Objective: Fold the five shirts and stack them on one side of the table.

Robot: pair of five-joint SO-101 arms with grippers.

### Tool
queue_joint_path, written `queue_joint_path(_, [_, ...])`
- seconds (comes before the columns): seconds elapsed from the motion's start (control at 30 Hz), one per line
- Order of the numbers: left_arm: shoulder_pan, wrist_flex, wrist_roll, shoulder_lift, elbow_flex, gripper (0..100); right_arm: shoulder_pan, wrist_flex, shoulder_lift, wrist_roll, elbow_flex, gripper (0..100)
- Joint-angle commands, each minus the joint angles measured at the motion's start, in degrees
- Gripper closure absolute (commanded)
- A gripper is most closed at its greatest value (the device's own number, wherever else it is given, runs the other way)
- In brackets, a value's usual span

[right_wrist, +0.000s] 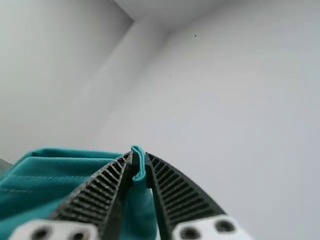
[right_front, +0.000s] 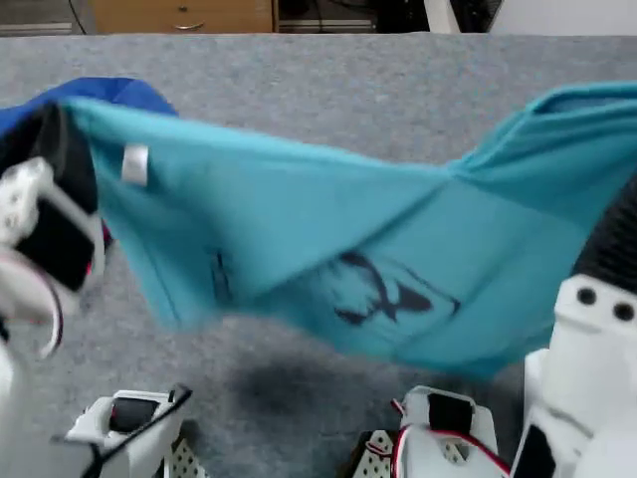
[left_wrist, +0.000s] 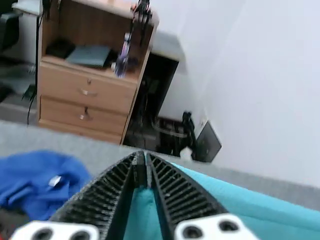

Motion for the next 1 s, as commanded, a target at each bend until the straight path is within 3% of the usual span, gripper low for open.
queue_joint_path(0.0, [-0.53, 0.26, -0.44, -7.52, 10.99, 98, -2.24, 4.22, 0.48, 1.49, -2.33, 99.4])
queue_joint_path(0.17, [-0.88, -3.43, -0.44, -10.86, 24.62, 98, -5.67, 6.51, 3.30, 4.22, 4.09, 99.4])
queue_joint_path(0.3, [-1.67, -14.59, -0.35, -11.03, 39.56, 98, -8.31, 3.43, 7.78, 4.22, 11.38, 99.5])
queue_joint_path(0.4, [-6.59, -30.59, 0.00, -10.77, 51.78, 98, -8.57, -2.29, 12.09, 4.22, 16.84, 99.5])
queue_joint_path(0.6, [-8.35, -78.42, -0.35, -6.11, 79.38, 98, -9.45, -13.01, 24.40, 4.13, 22.73, 99.5])
queue_joint_path(0.67, [-8.09, -87.30, -0.35, -2.95, 83.52, 98, -9.80, -14.42, 28.97, 3.87, 22.64, 99.5])
queue_joint_path(0.97, [-9.14, -88.53, -0.35, 19.47, 69.54, 98, -12.09, -18.11, 43.12, 3.69, 21.49, 99.5])
